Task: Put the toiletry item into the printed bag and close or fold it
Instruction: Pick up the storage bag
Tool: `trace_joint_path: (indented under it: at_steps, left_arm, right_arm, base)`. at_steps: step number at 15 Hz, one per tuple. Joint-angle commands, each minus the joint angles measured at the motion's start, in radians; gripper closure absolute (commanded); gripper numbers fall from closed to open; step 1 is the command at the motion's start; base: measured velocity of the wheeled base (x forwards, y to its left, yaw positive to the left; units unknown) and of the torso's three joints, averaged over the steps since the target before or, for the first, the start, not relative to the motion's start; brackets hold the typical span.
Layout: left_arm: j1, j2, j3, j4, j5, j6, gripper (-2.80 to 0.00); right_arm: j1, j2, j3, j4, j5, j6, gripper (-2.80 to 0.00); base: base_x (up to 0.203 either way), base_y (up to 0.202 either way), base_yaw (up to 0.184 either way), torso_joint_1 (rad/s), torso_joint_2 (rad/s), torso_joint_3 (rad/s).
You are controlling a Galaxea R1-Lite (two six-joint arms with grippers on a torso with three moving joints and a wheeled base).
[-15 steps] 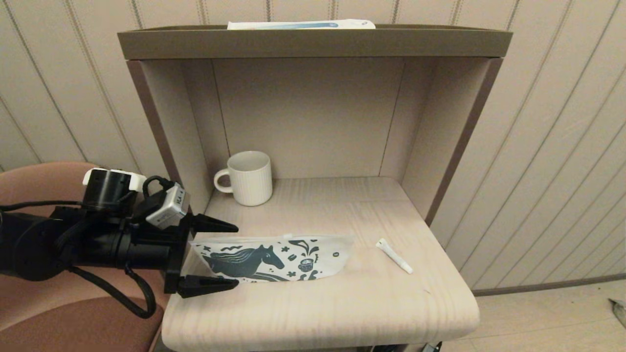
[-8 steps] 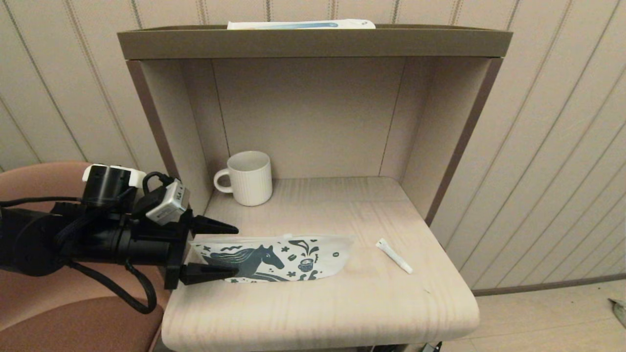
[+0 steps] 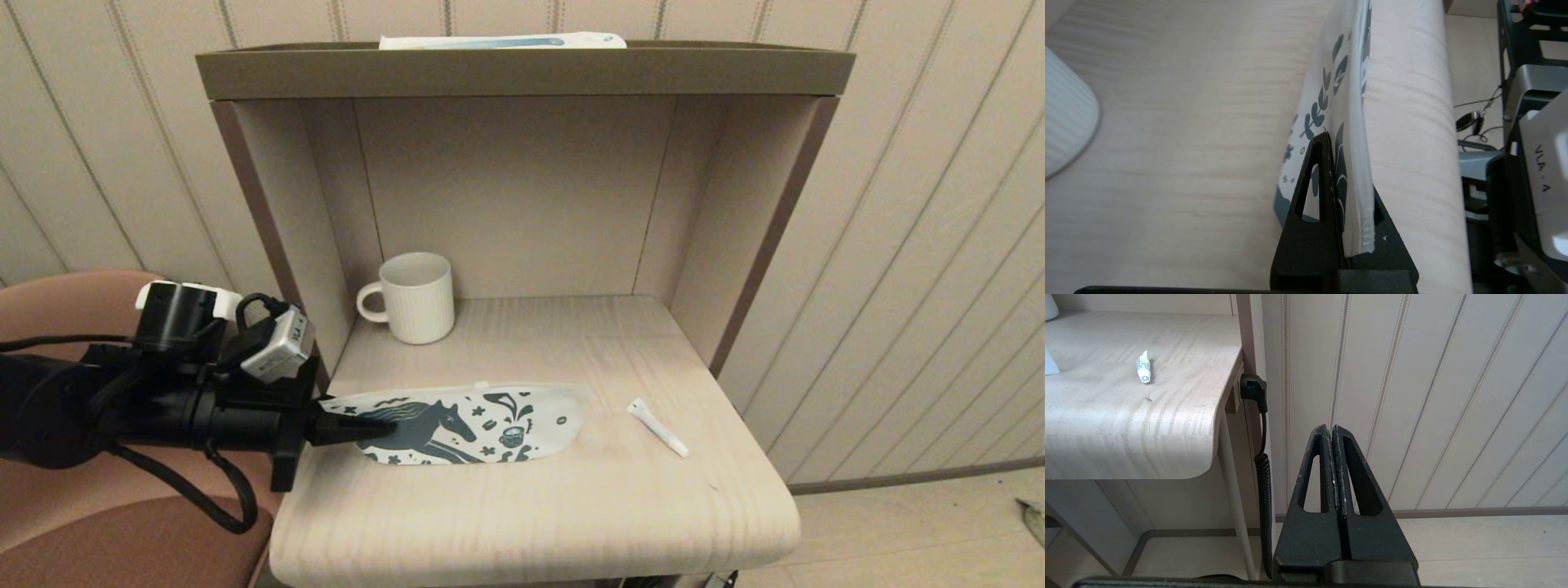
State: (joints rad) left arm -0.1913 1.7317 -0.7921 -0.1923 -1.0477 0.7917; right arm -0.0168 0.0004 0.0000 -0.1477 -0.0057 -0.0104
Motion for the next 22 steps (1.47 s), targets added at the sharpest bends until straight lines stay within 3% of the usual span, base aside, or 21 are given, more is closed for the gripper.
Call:
trace_joint_path:
  at_steps: [1, 5, 10, 16, 19, 22]
  left_arm:
    - [0.000, -0.015, 0.012, 0.001, -0.007, 0.004, 0.00]
    - [-0.001, -0.080, 0.030, 0.010, -0.018, -0.004, 0.00]
    - [-0.037, -0.180, -0.070, 0.163, -0.005, -0.001, 0.00]
    - [-0.227, -0.255, -0.190, 0.367, 0.198, 0.007, 0.00]
    - [-0.249, -0.240, -0.186, 0.372, 0.270, 0.011, 0.00]
    - [-0.249, -0.227, -0.200, 0.372, 0.279, 0.011, 0.00]
  right_arm:
    - [0.000, 0.000, 0.000, -0.001, 0.000, 0.000, 0.00]
    - [0.000, 0.000, 0.000, -0.001, 0.000, 0.000, 0.00]
    - [0.000, 0.000, 0.000, -0.001, 0.000, 0.000, 0.00]
    - [0.000, 0.000, 0.000, -0.001, 0.000, 0.000, 0.00]
    - [0.000, 0.000, 0.000, -0.001, 0.001, 0.000, 0.00]
    - [0.000, 0.000, 0.000, -0.001, 0.001, 0.000, 0.00]
  base:
    - [0.000, 0.000, 0.000, 0.000, 0.00, 0.000]
    - [0.000, 0.000, 0.000, 0.000, 0.00, 0.000]
    - [0.000, 0.000, 0.000, 0.000, 0.00, 0.000]
    - [0.000, 0.000, 0.000, 0.000, 0.00, 0.000]
    - [0.000, 0.000, 0.000, 0.000, 0.00, 0.000]
    - [0.000, 0.000, 0.000, 0.000, 0.00, 0.000]
